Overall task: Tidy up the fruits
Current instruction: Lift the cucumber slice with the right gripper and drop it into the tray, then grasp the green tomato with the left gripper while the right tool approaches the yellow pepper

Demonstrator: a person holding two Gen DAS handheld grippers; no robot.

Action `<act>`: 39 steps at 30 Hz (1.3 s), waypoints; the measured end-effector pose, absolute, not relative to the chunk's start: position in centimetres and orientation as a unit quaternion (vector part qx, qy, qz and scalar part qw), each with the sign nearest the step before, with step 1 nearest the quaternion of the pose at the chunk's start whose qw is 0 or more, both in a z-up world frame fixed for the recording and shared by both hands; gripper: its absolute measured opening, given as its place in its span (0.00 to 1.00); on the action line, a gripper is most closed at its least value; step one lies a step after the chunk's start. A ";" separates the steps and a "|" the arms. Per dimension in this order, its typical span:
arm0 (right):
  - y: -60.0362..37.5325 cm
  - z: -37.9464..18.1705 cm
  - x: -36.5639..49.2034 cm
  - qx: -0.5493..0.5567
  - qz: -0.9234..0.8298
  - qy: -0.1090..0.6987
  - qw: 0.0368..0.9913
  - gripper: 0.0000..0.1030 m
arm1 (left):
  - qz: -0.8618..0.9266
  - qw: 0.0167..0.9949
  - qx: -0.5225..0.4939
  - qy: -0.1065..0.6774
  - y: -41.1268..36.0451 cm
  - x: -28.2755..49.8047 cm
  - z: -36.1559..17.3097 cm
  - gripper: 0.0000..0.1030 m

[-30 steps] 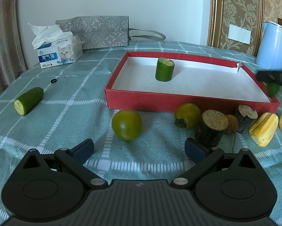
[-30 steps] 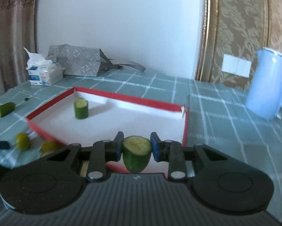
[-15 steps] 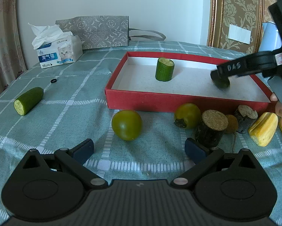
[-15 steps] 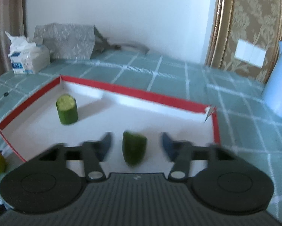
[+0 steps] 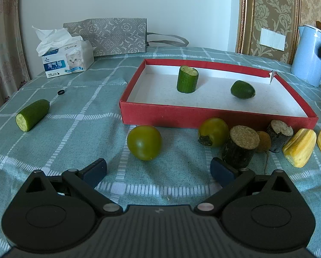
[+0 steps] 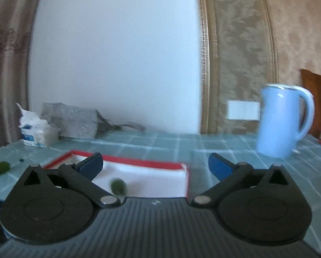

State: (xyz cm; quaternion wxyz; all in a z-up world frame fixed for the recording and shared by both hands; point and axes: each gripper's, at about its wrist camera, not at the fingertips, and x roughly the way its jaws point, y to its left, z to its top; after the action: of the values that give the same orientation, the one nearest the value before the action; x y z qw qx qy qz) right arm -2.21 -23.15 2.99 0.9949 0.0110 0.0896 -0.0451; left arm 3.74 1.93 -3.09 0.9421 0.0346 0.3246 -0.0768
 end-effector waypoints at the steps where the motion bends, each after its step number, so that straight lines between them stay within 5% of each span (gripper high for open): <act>1: -23.3 2.6 -2.9 0.010 -0.063 0.084 0.994 1.00 | -0.077 0.942 0.034 0.324 1.9 3.7 -3.1 1.00; 28: -25.8 -2.4 -2.9 0.003 -0.126 0.233 0.964 1.00 | -0.077 0.942 0.034 0.324 2.0 3.7 -3.1 1.00; 31: -25.6 -3.0 -1.6 -0.010 -0.147 0.273 0.951 0.89 | -0.077 0.942 0.035 0.324 2.0 3.7 -3.1 1.00; 39: -25.0 -3.7 -0.5 -0.015 -0.133 0.302 0.944 0.86 | -0.077 0.942 0.034 0.324 2.0 3.7 -3.1 1.00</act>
State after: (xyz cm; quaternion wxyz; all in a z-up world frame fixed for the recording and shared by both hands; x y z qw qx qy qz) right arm -0.45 -24.95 -3.75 0.9438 -0.0151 0.3022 -0.1333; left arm 3.74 1.99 -3.07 0.9422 0.0340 0.3243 -0.0771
